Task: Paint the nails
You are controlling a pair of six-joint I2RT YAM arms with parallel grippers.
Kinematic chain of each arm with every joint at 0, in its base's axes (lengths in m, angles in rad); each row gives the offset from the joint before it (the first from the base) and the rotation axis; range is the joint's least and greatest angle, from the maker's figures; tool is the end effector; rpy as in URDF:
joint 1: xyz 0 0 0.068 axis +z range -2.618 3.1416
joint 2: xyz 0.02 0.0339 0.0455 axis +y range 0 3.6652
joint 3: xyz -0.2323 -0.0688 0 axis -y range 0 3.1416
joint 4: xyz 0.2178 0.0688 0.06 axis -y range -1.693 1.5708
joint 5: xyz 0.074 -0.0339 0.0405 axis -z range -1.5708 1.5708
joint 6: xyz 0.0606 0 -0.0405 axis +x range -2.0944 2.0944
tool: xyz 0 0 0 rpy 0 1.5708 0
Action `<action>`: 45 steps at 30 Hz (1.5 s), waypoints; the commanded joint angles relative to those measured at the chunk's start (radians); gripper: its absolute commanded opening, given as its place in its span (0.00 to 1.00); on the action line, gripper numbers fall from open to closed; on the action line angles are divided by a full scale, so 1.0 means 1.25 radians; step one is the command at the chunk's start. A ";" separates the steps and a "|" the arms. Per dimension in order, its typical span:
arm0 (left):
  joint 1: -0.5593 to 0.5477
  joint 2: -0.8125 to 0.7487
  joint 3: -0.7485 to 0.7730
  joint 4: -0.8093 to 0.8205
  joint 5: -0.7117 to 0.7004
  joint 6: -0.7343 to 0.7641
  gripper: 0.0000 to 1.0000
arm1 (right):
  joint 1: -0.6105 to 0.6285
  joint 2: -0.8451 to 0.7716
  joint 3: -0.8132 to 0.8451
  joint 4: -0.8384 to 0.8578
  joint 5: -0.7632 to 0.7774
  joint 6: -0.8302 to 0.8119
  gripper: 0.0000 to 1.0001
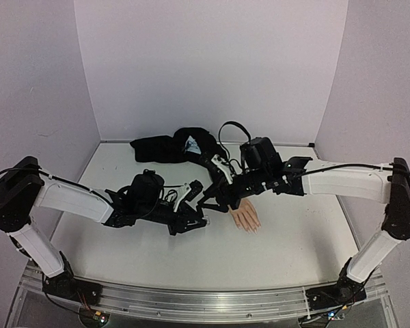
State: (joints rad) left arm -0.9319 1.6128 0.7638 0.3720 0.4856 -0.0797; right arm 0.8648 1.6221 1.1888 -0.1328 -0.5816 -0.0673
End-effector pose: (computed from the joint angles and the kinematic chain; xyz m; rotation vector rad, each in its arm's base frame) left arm 0.1753 -0.2834 0.1632 1.1871 1.8287 -1.1030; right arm 0.2082 0.2955 0.2417 -1.3110 1.8018 1.0754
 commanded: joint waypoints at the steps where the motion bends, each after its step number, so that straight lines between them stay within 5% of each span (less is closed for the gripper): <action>1: 0.006 0.002 0.036 -0.032 0.037 0.029 0.00 | -0.001 0.017 0.037 0.017 -0.054 -0.018 0.51; 7: 0.006 -0.005 0.036 -0.032 0.037 0.033 0.00 | -0.001 0.038 0.042 0.017 -0.070 -0.011 0.46; 16: 0.007 -0.054 0.010 0.004 -0.009 0.035 0.00 | -0.001 0.061 0.043 0.026 -0.065 0.006 0.52; 35: 0.007 -0.067 0.021 -0.013 0.004 0.037 0.00 | 0.003 0.109 0.075 0.036 -0.129 0.021 0.34; 45: 0.007 -0.086 0.020 -0.008 -0.004 0.027 0.00 | 0.006 0.120 0.086 0.036 -0.144 0.021 0.12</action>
State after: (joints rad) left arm -0.9272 1.5653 0.7681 0.3301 0.4854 -0.0516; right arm 0.8658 1.7592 1.2569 -0.1135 -0.7464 -0.0424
